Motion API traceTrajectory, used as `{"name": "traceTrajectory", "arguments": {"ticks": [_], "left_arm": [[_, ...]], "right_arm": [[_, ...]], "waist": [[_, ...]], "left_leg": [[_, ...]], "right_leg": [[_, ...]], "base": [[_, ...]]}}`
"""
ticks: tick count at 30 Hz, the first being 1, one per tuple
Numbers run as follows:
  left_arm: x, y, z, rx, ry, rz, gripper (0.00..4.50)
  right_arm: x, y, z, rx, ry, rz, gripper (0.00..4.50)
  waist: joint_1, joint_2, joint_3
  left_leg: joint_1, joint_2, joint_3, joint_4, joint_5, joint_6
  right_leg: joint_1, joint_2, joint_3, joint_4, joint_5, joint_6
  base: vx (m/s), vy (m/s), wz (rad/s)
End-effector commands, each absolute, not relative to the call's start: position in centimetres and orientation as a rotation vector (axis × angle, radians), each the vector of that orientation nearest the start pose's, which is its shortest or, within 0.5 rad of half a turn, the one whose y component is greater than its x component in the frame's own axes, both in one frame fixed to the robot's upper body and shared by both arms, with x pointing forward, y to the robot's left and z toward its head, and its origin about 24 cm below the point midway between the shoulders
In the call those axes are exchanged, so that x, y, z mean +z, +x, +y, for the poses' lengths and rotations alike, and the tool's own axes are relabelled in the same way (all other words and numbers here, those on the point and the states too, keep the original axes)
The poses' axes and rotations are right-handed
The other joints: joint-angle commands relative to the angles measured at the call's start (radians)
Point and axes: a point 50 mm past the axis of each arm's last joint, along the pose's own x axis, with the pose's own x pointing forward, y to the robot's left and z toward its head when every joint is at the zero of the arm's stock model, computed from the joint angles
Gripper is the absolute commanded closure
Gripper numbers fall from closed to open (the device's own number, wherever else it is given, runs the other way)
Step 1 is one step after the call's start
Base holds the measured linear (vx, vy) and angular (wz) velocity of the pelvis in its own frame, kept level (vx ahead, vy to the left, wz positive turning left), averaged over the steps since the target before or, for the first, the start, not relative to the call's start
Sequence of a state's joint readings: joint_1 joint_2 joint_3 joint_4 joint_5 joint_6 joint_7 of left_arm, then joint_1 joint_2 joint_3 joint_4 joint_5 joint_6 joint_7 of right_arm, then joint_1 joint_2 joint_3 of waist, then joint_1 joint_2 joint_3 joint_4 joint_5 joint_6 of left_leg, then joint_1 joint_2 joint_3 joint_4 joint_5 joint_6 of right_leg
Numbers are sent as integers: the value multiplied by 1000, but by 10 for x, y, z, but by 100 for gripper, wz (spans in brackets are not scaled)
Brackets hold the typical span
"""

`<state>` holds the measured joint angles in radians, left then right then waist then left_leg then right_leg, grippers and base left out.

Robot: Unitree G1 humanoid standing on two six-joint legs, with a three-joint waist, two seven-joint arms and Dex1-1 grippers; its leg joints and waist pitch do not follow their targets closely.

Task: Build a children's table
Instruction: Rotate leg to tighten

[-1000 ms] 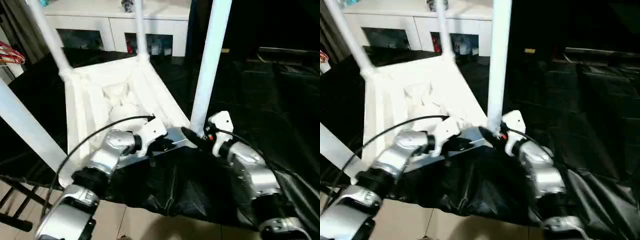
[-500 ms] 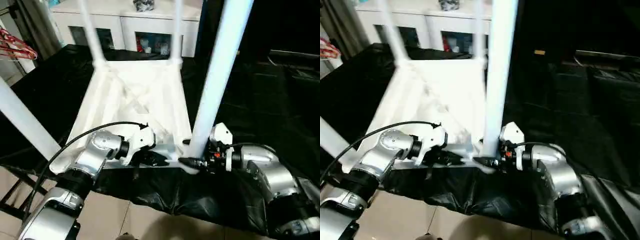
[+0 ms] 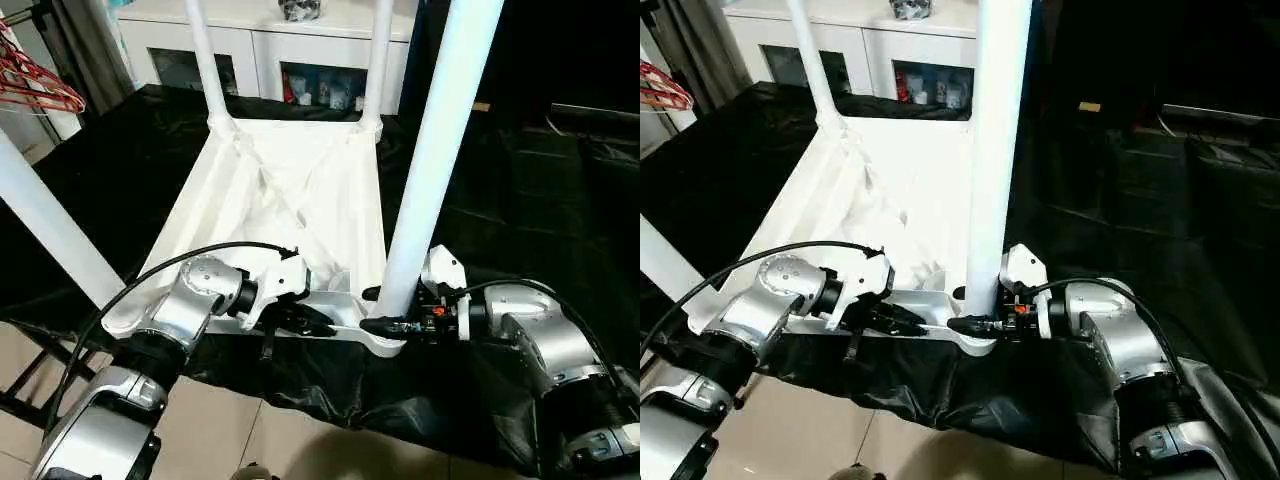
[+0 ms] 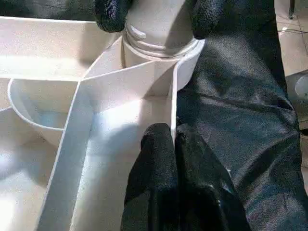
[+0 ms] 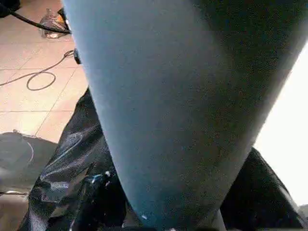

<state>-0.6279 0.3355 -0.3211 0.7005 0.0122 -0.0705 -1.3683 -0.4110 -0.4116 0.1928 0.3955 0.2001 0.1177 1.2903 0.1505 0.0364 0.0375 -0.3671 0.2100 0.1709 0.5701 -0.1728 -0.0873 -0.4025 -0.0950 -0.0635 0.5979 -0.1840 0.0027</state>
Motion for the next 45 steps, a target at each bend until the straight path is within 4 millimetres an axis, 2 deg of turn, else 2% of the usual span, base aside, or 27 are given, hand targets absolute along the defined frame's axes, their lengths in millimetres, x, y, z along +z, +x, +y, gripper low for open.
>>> {"name": "traceTrajectory", "arguments": {"ticks": [1,3,4,6,8,9,10,11,12,14,15,17,20,22,24,27,28,30,34,36,38,39,40,41,42,43,45], "left_arm": [[61,322,124,-1491,445,363,450],[61,323,122,-1465,444,350,450],[61,324,122,-1457,444,347,450],[60,327,120,-1424,450,339,450],[60,331,115,-1372,452,329,450],[60,335,107,-1317,440,317,450],[60,335,107,-1317,440,317,450],[59,335,100,-1295,431,310,450],[58,335,95,-1287,425,306,450],[58,336,89,-1278,419,300,450],[58,337,81,-1253,413,291,450],[59,338,69,-1220,399,281,450],[59,339,56,-1186,392,271,450],[58,339,48,-1147,382,265,450],[57,338,40,-1129,383,253,450],[57,335,36,-1135,404,240,450],[57,335,37,-1136,410,236,450],[57,335,39,-1138,414,233,450],[57,333,45,-1169,426,227,450],[57,331,49,-1212,424,223,450],[57,329,53,-1257,424,225,450],[57,327,55,-1277,425,225,450],[58,324,62,-1338,443,225,450],[57,323,65,-1358,446,232,450],[57,323,65,-1358,446,232,450],[58,322,71,-1393,449,236,450],[59,321,74,-1412,447,238,450]], "right_arm": [[33,269,-142,1495,-62,415,249],[31,267,-140,1464,-31,402,249],[30,267,-139,1452,-24,397,249],[28,268,-138,1409,-6,379,249],[26,271,-135,1318,5,345,249],[22,277,-131,1194,16,317,249],[22,277,-131,1194,16,317,250],[17,282,-128,1096,17,318,251],[13,284,-127,1041,-1,323,251],[9,286,-125,981,-18,333,252],[4,289,-121,902,-24,346,252],[-1,293,-113,790,-2,364,253],[-5,299,-102,659,19,377,254],[-7,305,-94,537,53,397,254],[-4,312,-84,440,101,393,254],[2,316,-72,452,76,348,254],[4,315,-68,484,52,328,220],[5,314,-67,519,50,307,185],[9,312,-73,559,84,287,164],[11,311,-79,614,46,272,140],[12,308,-86,681,2,269,140],[12,307,-89,712,-15,269,140],[14,301,-100,836,-40,272,140],[15,299,-104,889,-46,273,140],[15,299,-104,889,-46,273,140],[18,294,-111,986,-56,285,140],[19,291,-114,1029,-66,291,140]], "waist": [[-1,-8,-65],[-1,-1,-65],[1,-4,-66],[2,-2,-65],[2,-3,-60],[0,4,-57],[-6,0,-53],[-7,0,-53],[-14,-2,-50],[-23,-3,-46],[-27,-5,-44],[-40,-5,-41],[-54,-5,-42],[-64,1,-42],[-71,2,-43],[-74,3,-45],[-75,2,-46],[-74,4,-46],[-73,5,-48],[-75,8,-48],[-71,7,-52],[-70,6,-53],[-67,6,-56],[-64,5,-56],[-59,7,-59],[-57,9,-59],[-49,8,-64]], "left_leg": [[8,17,6,-54,-175,69],[8,17,5,-54,-183,66],[10,18,6,-54,-183,65],[10,18,6,-54,-195,62],[11,18,6,-59,-230,49],[15,18,6,-63,-269,31],[18,15,3,-68,-311,8],[18,15,0,-71,-323,0],[18,14,-2,-74,-337,-11],[12,10,-6,-78,-351,-14],[11,9,-7,-81,-358,-17],[19,4,-10,-79,-386,-21],[19,1,-12,-83,-388,-17],[22,2,-13,-84,-406,-18],[17,2,-15,-87,-411,-20],[21,2,-14,-86,-426,-17],[18,2,-13,-86,-417,-13],[18,3,-11,-86,-409,-8],[12,6,-8,-87,-380,6],[10,5,-8,-87,-377,8],[13,6,-5,-83,-350,14],[10,7,-3,-81,-318,21],[11,7,-1,-77,-299,31],[10,7,-1,-74,-289,38],[8,10,1,-70,-256,52],[4,10,1,-69,-226,59],[11,12,6,-59,-200,74]], "right_leg": [[55,-43,31,-48,-58,-257],[54,-42,31,-49,-55,-258],[55,-42,31,-49,-48,-259],[53,-42,32,-51,-55,-258],[51,-42,32,-57,-112,-248],[48,-45,34,-65,-176,-236],[46,-47,33,-72,-252,-219],[49,-49,32,-75,-289,-206],[47,-50,32,-81,-348,-181],[51,-49,30,-88,-417,-147],[48,-48,29,-92,-451,-128],[42,-50,27,-104,-523,-109],[41,-47,23,-112,-551,-88],[36,-43,23,-112,-518,-101],[39,-43,23,-109,-500,-107],[37,-42,23,-111,-474,-111],[38,-42,25,-108,-437,-121],[39,-40,27,-104,-395,-136],[47,-40,30,-96,-324,-160],[49,-40,29,-96,-329,-160],[51,-40,31,-94,-288,-170],[53,-40,33,-88,-236,-186],[54,-39,32,-86,-203,-199],[57,-38,32,-84,-184,-204],[59,-38,33,-74,-118,-222],[61,-36,30,-68,-71,-238],[58,-34,31,-59,-3,-263]], "base": [[0,0,0],[0,0,0],[0,0,0],[0,0,0],[0,0,0],[0,0,0],[0,0,0],[0,0,0],[-52,-7,-1],[0,0,0],[0,0,0],[0,0,0],[0,0,0],[0,0,0],[0,0,0],[0,0,0],[0,0,0],[0,0,0],[0,0,0],[0,0,0],[0,0,0],[0,0,0],[0,0,0],[0,0,0],[0,0,0],[0,0,0],[0,0,0]]}}
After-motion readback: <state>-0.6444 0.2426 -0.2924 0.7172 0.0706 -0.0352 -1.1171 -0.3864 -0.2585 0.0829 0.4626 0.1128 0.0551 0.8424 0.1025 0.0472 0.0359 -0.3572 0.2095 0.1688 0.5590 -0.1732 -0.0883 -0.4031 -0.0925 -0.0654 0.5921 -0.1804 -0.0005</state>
